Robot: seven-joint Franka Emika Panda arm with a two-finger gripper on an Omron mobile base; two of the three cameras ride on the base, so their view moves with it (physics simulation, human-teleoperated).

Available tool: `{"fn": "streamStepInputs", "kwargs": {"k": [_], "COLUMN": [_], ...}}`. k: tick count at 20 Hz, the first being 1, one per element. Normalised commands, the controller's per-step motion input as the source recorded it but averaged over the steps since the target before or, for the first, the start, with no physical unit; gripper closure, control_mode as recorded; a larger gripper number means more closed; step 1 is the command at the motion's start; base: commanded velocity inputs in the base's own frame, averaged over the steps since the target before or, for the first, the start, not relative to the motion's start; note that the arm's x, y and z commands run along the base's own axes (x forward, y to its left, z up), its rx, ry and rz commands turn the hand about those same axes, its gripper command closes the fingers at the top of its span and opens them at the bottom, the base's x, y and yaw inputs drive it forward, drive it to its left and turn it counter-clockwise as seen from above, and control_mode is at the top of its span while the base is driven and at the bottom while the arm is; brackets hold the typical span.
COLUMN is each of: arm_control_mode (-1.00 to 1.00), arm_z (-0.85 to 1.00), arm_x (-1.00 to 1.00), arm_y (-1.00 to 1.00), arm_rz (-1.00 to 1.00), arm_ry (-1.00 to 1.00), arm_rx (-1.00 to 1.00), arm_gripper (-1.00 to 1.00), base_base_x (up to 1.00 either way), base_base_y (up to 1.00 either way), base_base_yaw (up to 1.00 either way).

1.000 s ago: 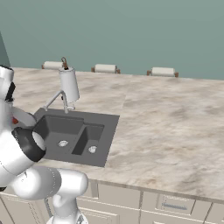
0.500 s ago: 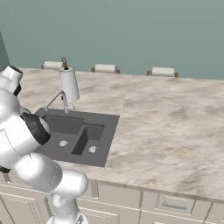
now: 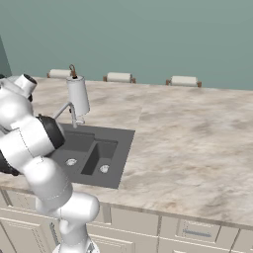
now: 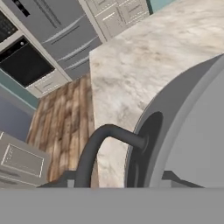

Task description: Dump the sweet potato from the pot into the sink. Then turn on the water and wash the sweet potato. Then turn off the water and put the sweet potato back in the pot.

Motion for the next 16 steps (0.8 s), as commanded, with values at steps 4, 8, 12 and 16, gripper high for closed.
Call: {"fn": "streamStepInputs", "kwargs": {"k": [4, 8, 12, 16], "arm_control_mode": [-1.00, -1.00, -1.00, -1.00], "arm_z": [0.00, 0.06, 0.13, 0.09], "arm_x": [0.55, 0.52, 0.44, 0.39], "arm_y": [0.00, 0.00, 0.00, 0.00], "arm_rz": [-0.09, -0.08, -0.08, -0.09], "arm_ry": [0.03, 0.03, 0.03, 0.04], "arm_rx": [0.12, 0.14, 0.13, 0.13], "arm_gripper": [1.00, 1.00, 1.00, 1.00], "base_base_x": [0.00, 0.00, 0.00, 0.00], "base_base_y": [0.00, 0.00, 0.00, 0.00], "base_base_yaw": [0.00, 0.00, 0.00, 0.00]}}
